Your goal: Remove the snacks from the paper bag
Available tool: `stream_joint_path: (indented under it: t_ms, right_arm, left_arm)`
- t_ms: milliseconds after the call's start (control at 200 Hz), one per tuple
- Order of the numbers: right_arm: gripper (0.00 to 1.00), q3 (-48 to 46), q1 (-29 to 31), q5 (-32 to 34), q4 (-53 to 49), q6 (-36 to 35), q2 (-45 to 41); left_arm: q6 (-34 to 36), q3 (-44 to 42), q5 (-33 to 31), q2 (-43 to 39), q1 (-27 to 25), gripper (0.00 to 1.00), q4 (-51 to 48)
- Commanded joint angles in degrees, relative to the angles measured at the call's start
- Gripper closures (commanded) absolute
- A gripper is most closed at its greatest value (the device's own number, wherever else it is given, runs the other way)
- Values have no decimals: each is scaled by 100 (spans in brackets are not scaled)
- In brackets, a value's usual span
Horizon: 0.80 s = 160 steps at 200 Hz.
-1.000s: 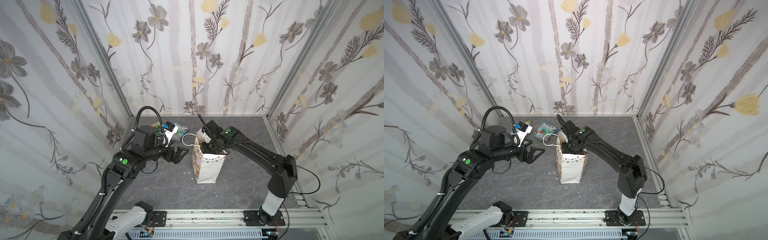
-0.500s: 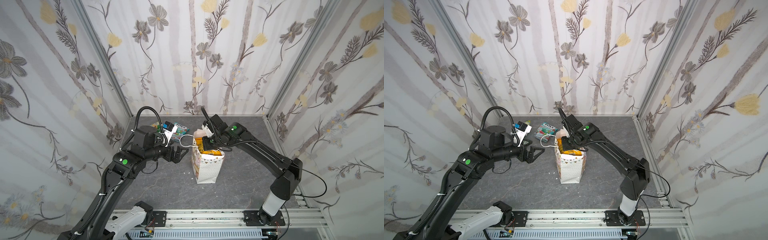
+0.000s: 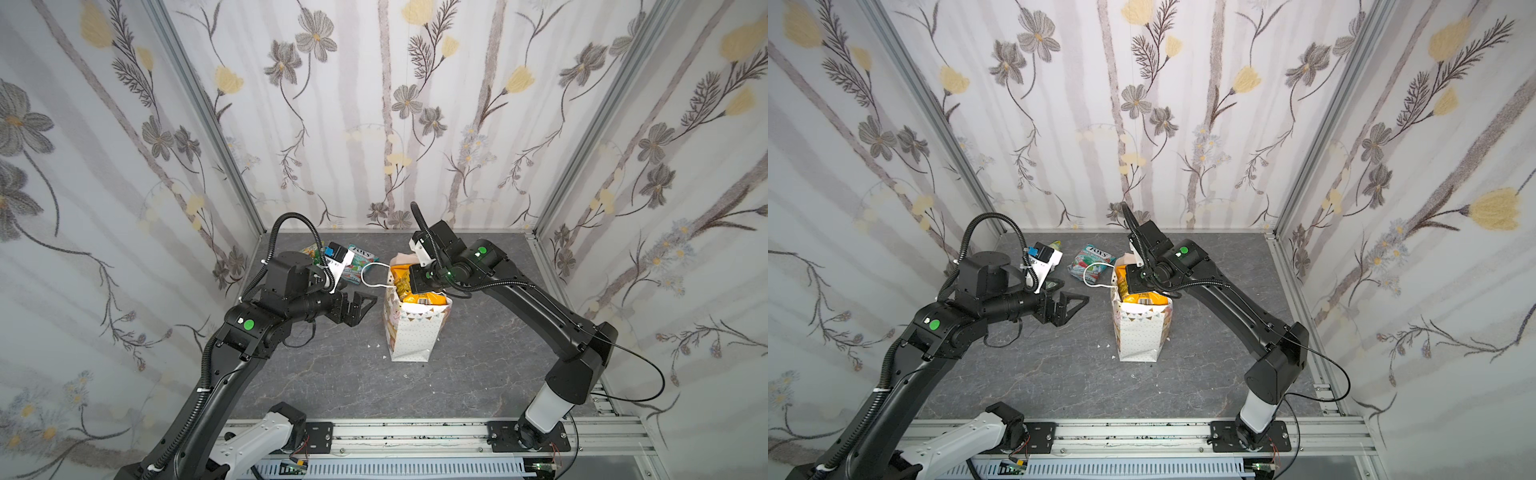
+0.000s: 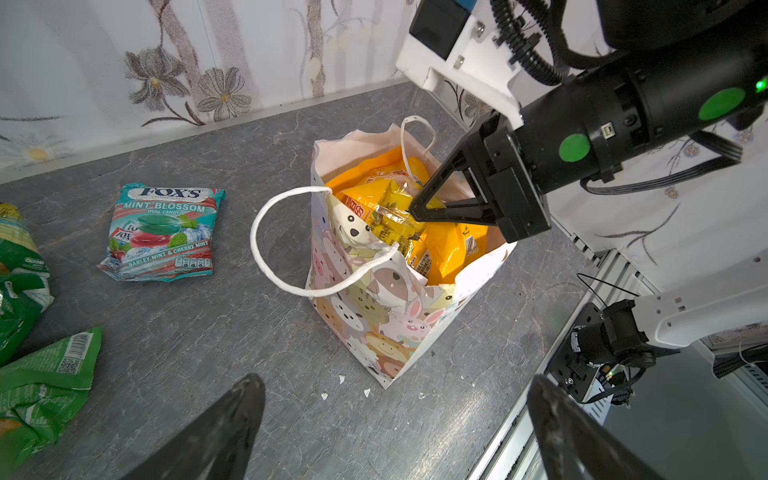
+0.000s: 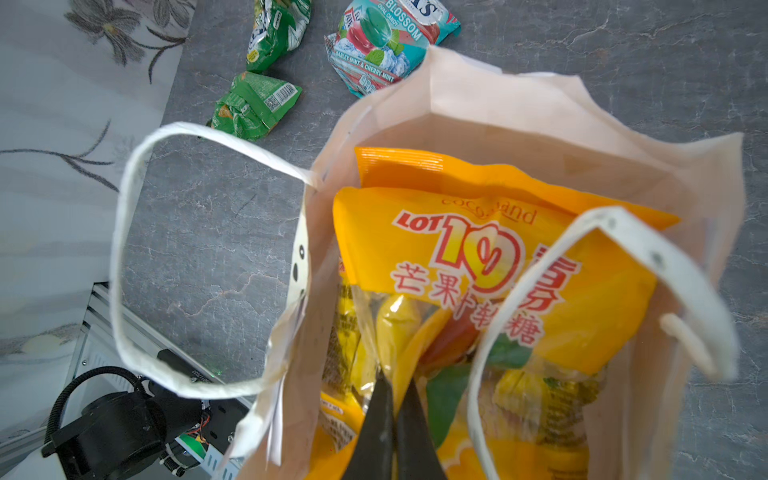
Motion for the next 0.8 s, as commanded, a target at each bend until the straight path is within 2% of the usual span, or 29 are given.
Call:
stream_joint_path:
  t_ms: [0, 535, 794]
  right_arm:
    - [100, 132, -4, 160, 380, 57, -89]
    - [100, 445, -67, 207, 642, 205, -397]
    - [100, 451, -66, 189, 1193, 214, -659]
  left_arm:
    - [14, 14, 7, 7, 4, 0, 174]
    - [-20, 5, 19, -44, 0, 0, 202]
    - [-238, 23, 41, -99, 0, 0, 417]
